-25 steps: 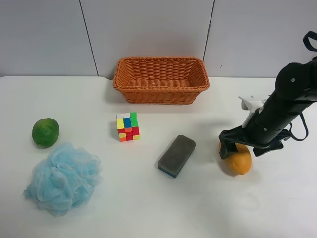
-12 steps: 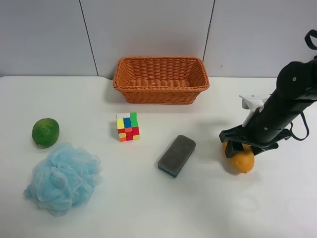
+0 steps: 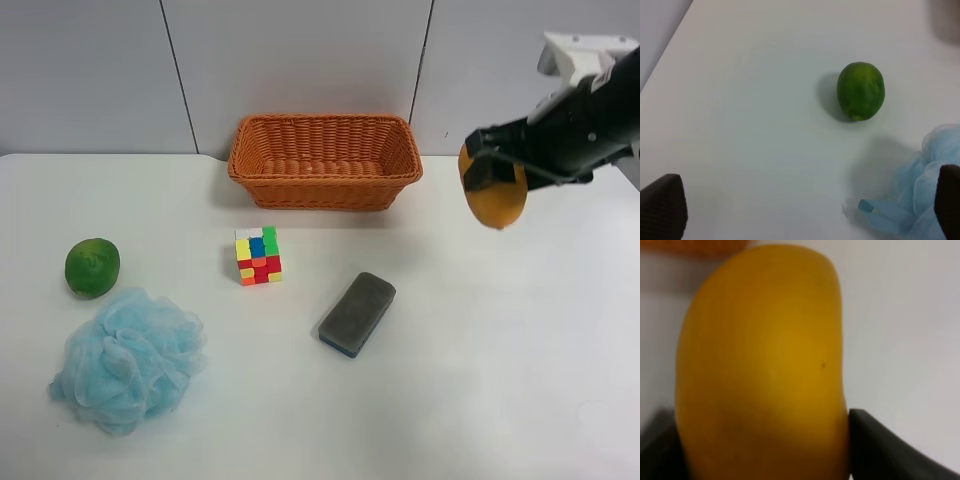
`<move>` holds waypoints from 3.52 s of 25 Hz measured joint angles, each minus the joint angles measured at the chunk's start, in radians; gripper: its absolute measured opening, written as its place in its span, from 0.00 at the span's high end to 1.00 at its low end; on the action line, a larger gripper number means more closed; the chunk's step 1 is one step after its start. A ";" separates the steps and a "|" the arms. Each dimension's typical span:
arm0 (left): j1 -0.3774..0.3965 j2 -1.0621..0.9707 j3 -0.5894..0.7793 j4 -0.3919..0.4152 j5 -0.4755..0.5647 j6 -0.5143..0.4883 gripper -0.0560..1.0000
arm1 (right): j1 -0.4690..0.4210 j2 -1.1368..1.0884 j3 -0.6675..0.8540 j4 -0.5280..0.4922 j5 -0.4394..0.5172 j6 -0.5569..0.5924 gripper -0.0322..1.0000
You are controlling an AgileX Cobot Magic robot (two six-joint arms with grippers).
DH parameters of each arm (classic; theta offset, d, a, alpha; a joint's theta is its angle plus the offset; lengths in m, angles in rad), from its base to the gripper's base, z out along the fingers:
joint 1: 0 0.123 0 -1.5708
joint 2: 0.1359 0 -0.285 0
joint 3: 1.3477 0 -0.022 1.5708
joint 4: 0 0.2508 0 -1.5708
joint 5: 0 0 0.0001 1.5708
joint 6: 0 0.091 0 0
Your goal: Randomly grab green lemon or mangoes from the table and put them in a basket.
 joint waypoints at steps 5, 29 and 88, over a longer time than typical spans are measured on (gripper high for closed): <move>0.000 0.000 0.000 0.000 0.000 0.000 0.01 | 0.026 0.036 -0.132 -0.003 -0.095 -0.005 0.36; 0.000 0.000 0.000 0.000 0.000 0.000 0.01 | 0.122 0.673 -0.270 -0.003 -0.943 -0.029 0.36; 0.000 0.000 0.000 0.000 0.000 0.000 0.01 | -0.377 -0.596 -0.037 0.068 0.369 -0.406 0.01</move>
